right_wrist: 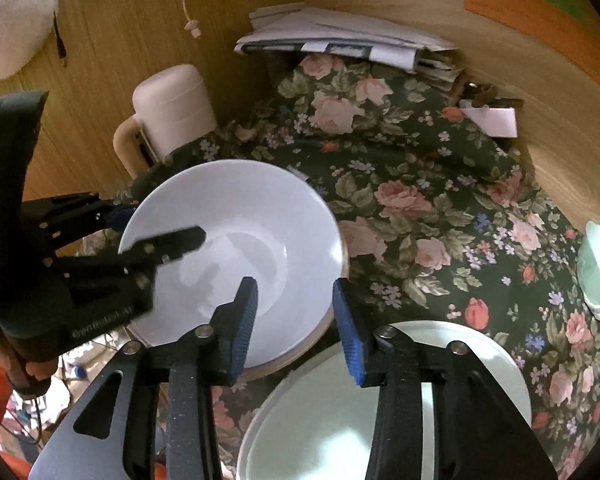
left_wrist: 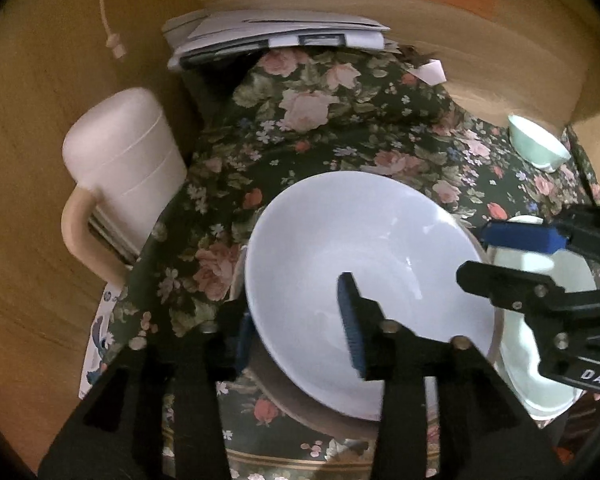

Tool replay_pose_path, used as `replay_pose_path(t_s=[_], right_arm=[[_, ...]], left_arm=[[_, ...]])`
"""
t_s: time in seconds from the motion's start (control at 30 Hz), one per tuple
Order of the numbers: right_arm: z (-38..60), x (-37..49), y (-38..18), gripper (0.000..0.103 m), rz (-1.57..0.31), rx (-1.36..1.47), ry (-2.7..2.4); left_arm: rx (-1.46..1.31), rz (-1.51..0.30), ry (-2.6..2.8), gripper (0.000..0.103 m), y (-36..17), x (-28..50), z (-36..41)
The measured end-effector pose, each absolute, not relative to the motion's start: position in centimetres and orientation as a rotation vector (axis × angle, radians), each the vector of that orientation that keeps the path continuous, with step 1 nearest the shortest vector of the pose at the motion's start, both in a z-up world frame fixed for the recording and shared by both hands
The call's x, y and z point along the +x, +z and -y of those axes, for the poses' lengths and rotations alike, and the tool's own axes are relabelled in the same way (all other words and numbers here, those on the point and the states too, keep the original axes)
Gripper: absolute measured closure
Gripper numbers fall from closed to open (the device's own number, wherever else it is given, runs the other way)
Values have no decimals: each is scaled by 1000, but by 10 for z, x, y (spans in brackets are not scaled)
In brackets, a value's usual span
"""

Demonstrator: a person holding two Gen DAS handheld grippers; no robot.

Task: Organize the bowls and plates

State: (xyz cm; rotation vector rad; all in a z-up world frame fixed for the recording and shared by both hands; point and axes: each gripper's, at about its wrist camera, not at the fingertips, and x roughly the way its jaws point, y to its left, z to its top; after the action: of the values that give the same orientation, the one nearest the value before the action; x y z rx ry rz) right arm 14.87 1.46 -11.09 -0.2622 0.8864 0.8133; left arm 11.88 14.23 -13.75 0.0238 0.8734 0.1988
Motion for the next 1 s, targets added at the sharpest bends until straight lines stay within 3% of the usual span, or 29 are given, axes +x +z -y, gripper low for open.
replay_pose_path(t_s=[0.07, 0.13, 0.23, 0.47, 1.0], right_arm=[[-6, 149, -105, 51, -858, -245, 795], [3, 150, -98, 44, -830, -227, 777], [16, 155, -88, 43, -798, -206, 748], [60, 169, -74, 39, -743, -152, 654], [190, 232, -74, 39, -735, -39, 328]], left_arm=[[68, -829, 221, 45, -130, 119, -136], [103, -752, 218, 38, -114, 116, -129], [106, -696, 179, 31, -93, 116, -118], [78, -670, 99, 24, -77, 130, -84], [43, -721, -52, 21, -81, 212, -2]])
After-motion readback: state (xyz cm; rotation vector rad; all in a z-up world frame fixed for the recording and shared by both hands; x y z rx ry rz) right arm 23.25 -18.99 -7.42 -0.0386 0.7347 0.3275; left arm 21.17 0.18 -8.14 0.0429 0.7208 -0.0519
